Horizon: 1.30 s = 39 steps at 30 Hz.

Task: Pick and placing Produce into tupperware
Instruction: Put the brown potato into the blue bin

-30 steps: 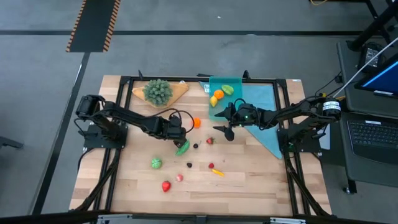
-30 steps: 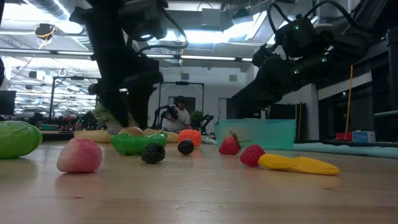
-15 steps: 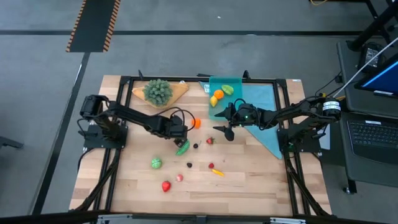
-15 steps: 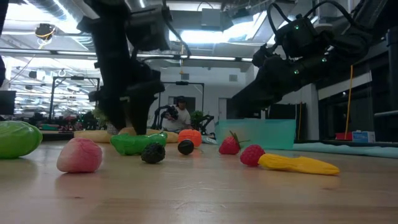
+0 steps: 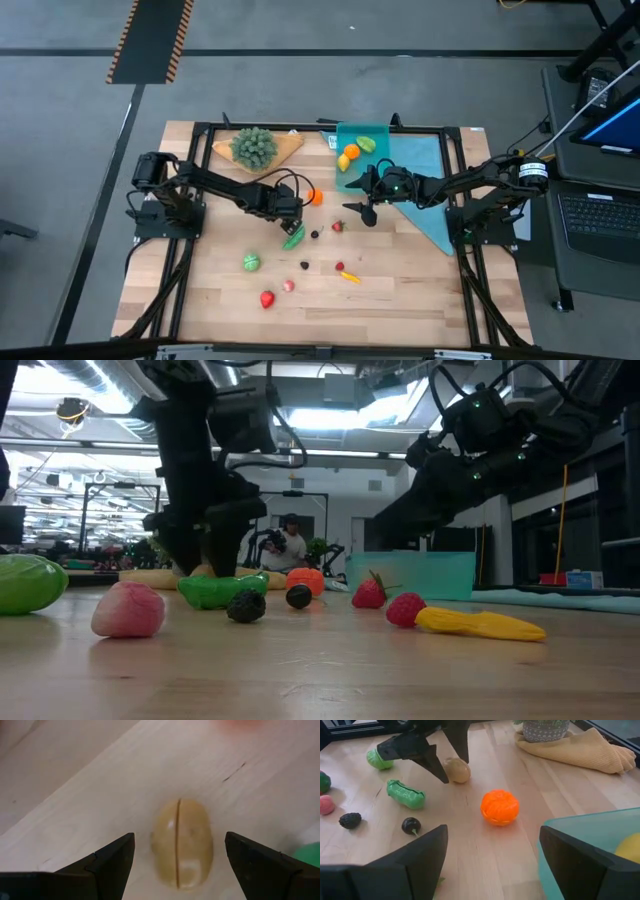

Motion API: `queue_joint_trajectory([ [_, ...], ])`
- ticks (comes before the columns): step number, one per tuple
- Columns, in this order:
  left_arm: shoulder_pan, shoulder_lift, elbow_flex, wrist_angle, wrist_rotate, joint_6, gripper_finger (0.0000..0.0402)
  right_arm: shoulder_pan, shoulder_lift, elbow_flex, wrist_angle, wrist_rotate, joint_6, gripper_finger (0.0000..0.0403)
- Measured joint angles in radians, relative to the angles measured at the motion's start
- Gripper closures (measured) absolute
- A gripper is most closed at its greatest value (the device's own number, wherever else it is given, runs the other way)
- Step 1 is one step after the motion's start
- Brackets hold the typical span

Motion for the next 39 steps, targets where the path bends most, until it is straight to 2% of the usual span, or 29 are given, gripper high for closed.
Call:
queue_joint_trajectory([
  [11,0.004,0.008,-0.001,0.015,0.003,0.0,0.0107,0.0,0.0,0.0,-0.009,0.0,0.001,0.0086],
  [28,0.019,0.027,0.0,0.015,0.028,0.038,0.0237,0.002,0.0,0.0,-0.013,0.0,0.003,0.0086],
  [39,0.026,-0.006,0.0,0.002,0.067,0.212,0.023,0.002,0.0,0.0,-0.013,0.0,0.008,0.0086],
])
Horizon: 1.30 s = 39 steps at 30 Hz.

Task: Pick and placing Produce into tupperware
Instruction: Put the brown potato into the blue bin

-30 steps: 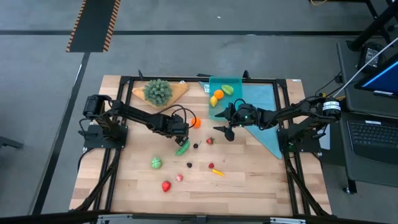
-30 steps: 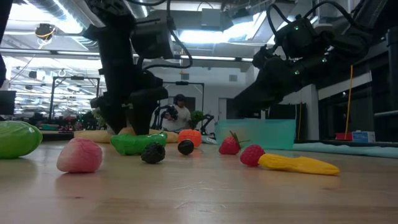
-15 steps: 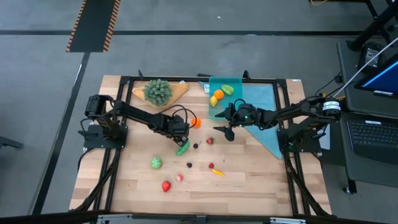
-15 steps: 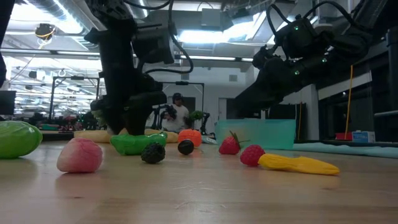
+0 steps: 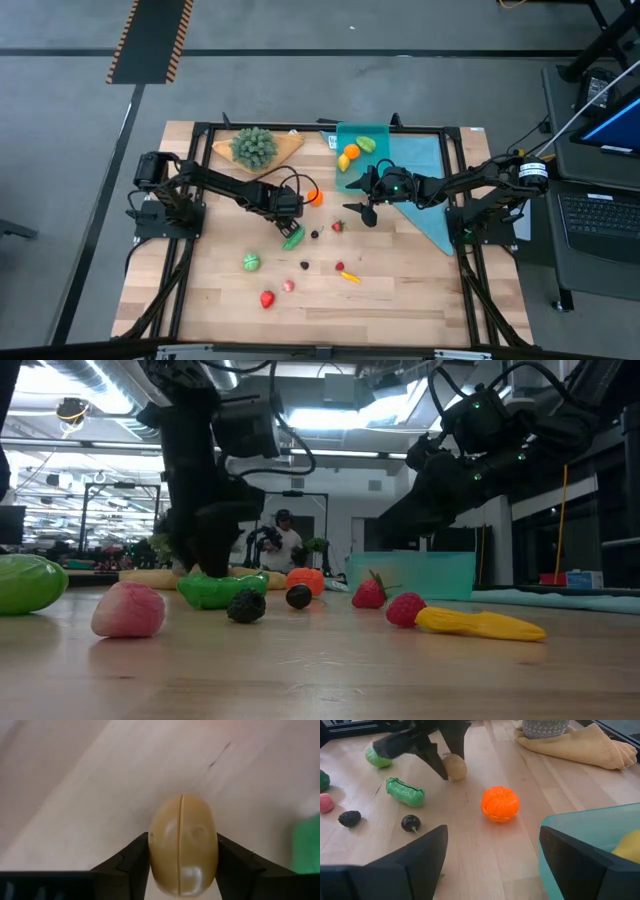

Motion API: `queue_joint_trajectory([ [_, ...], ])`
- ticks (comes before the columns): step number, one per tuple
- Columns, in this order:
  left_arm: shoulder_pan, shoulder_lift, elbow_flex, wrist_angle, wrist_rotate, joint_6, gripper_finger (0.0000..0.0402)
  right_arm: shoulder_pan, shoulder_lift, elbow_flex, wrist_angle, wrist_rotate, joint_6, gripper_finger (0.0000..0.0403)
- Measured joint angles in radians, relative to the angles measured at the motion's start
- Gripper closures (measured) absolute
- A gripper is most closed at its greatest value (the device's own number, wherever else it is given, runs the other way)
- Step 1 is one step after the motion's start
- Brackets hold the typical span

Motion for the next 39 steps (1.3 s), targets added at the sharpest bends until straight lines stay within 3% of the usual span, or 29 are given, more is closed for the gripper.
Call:
queue_joint_trajectory([
  [7,0.029,-0.127,0.0,-0.031,-0.006,0.18,0.0238,0.0,0.0,0.0,0.002,0.0,-0.001,0.0086],
  [23,0.048,-0.51,-0.041,-0.117,-0.117,0.364,0.0238,0.018,0.0,0.0,-0.018,-0.009,-0.001,0.0086],
  [32,0.034,-0.695,-0.304,0.242,-0.116,0.44,0.0238,0.047,-0.031,0.0,0.032,-0.01,-0.005,0.0086],
  [39,0.027,-0.813,-0.437,0.438,-0.1,0.469,0.0238,0.029,-0.259,0.0,-0.09,-0.011,-0.085,0.0086],
])
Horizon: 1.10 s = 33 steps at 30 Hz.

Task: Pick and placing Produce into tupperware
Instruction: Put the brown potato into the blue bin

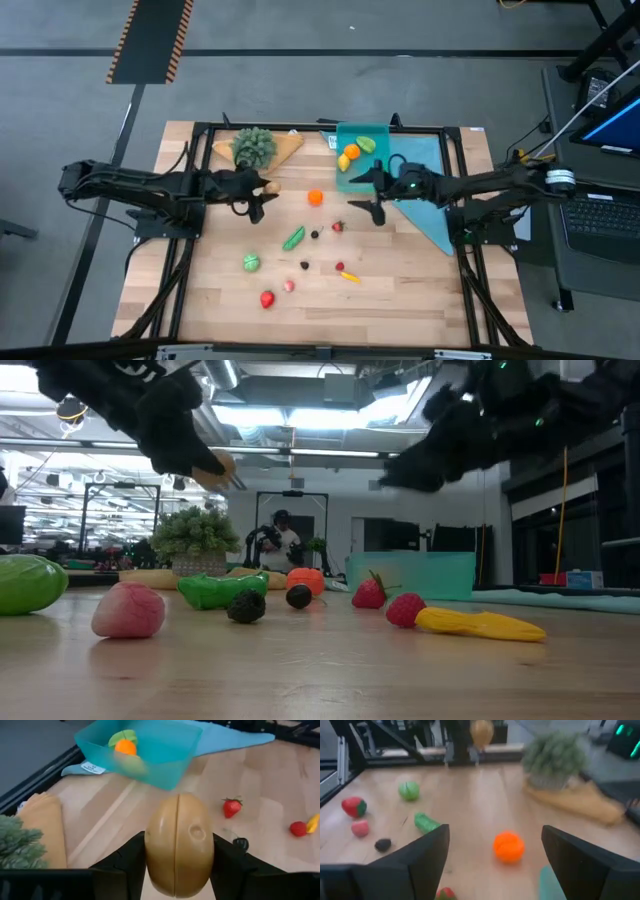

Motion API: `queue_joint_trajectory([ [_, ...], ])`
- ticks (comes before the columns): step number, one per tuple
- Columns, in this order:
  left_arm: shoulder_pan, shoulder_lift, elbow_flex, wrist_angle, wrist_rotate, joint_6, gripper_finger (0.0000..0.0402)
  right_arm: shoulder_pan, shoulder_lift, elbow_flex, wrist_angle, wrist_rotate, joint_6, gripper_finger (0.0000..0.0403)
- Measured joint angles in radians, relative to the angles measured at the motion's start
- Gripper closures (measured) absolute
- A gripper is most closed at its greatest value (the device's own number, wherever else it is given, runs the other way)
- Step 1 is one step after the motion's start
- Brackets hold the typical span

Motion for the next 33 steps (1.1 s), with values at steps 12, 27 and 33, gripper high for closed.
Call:
queue_joint_trajectory([
  [12,0.0,-0.046,-0.13,0.258,0.01,0.079,0.0237,-0.02,-0.358,-0.038,-0.248,0.0,-0.103,0.0086],
  [27,0.001,-0.045,-0.222,0.562,0.14,0.177,0.0238,-0.02,-0.602,-0.344,-0.024,-0.09,-0.107,0.0086],
  [33,0.001,-0.045,-0.29,0.701,0.186,0.177,0.0238,-0.02,-0.606,-0.395,-0.015,-0.103,-0.076,0.0086],
])
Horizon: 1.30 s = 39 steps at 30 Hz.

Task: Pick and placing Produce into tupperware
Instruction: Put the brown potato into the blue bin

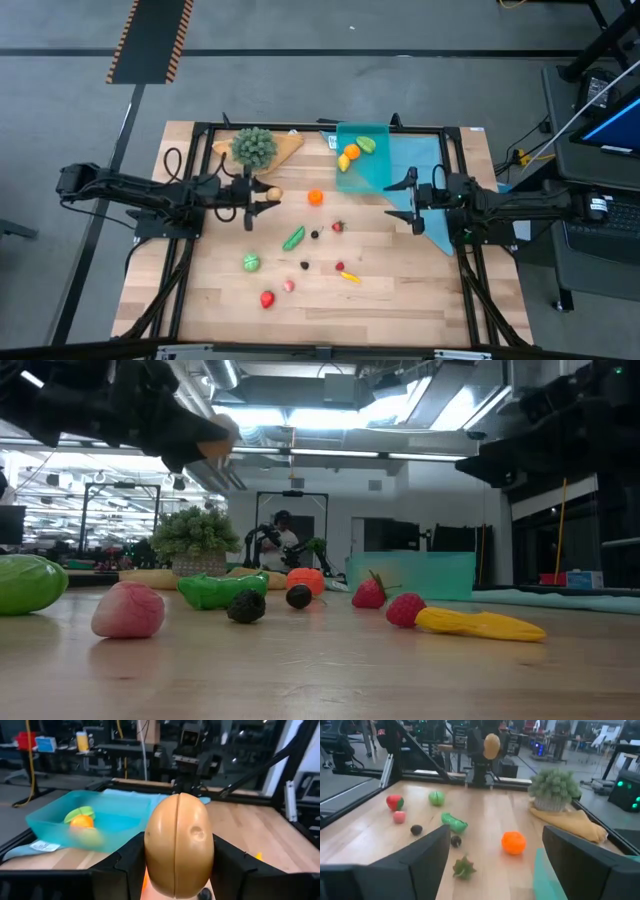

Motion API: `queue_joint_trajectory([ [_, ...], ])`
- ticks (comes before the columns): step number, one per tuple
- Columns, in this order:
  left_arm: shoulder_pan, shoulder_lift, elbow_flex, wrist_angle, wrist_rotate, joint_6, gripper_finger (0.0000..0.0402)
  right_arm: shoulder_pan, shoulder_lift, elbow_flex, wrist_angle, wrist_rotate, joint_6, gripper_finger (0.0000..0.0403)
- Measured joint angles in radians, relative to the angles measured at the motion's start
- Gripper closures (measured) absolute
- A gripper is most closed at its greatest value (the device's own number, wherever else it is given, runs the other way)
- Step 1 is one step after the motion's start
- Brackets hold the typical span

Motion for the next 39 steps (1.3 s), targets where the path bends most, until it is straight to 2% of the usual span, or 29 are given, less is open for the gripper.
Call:
queue_joint_trajectory([
  [4,0.0,0.0,-0.028,0.08,0.009,0.0,0.0238,0.0,0.0,-0.001,0.042,0.0,-0.022,0.0086],
  [10,0.0,0.019,-0.031,0.116,0.005,0.0,0.0238,0.0,0.0,-0.001,0.048,0.0,0.014,0.0086],
  [15,0.005,0.104,-0.031,0.2,-0.079,0.0,0.0238,0.0,0.0,-0.001,0.029,0.007,0.027,0.0086],
  [19,0.023,0.19,-0.002,0.205,-0.098,0.0,0.0237,0.0,0.0,-0.001,0.027,0.008,0.053,0.0086],
  [39,0.118,0.634,0.361,0.21,-0.098,0.006,0.0233,0.0,0.001,-0.001,0.024,0.01,0.053,0.0086],
])
